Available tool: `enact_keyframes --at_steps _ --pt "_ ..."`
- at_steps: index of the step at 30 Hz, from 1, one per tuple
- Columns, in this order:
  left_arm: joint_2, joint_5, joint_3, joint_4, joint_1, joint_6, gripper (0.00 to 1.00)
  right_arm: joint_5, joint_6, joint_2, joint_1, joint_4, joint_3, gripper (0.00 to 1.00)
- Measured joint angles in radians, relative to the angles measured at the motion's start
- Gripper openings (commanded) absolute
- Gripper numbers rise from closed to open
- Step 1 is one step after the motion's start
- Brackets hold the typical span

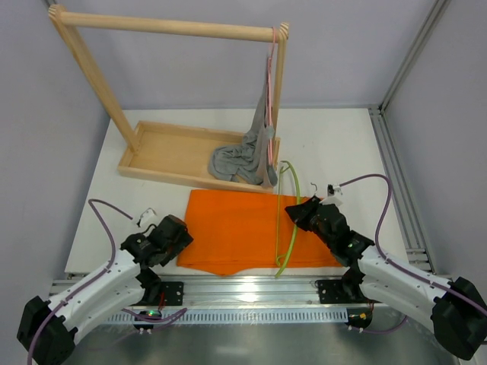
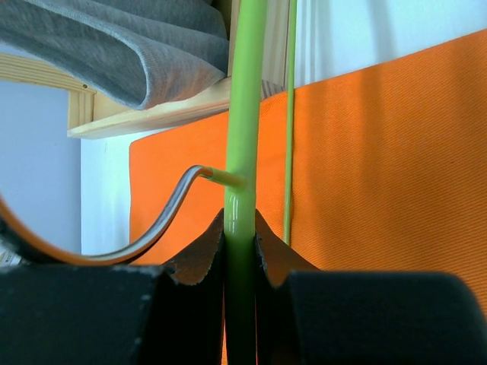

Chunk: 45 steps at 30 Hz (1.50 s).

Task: Place the trousers on the hanger
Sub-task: Place trousers on hanger

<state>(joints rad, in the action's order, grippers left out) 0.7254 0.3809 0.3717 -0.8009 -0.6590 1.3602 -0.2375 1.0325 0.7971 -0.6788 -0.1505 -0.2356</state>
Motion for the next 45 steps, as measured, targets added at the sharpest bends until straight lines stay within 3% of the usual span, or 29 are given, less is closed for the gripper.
enact_keyframes --at_steps 13,28,35,40,45 --pt "-0.137 -0.011 -0.074 0.079 0.0 -0.002 0.71 0.057 0.044 0.012 0.0 -0.056 0.0 0.04" --pt "-0.057 -0.037 -0.079 0.204 0.0 -0.039 0.67 0.095 0.064 -0.04 0.0 -0.095 0.033 0.04" --pt "0.021 -0.065 -0.079 0.312 0.0 -0.076 0.66 0.064 0.054 -0.065 0.0 0.009 0.01 0.04" --pt "0.071 -0.087 -0.074 0.375 0.0 -0.099 0.64 0.023 0.021 -0.1 0.0 0.112 0.006 0.25" --pt "0.093 -0.105 -0.073 0.406 0.001 -0.115 0.63 -0.032 -0.03 -0.112 0.0 0.278 -0.01 0.32"
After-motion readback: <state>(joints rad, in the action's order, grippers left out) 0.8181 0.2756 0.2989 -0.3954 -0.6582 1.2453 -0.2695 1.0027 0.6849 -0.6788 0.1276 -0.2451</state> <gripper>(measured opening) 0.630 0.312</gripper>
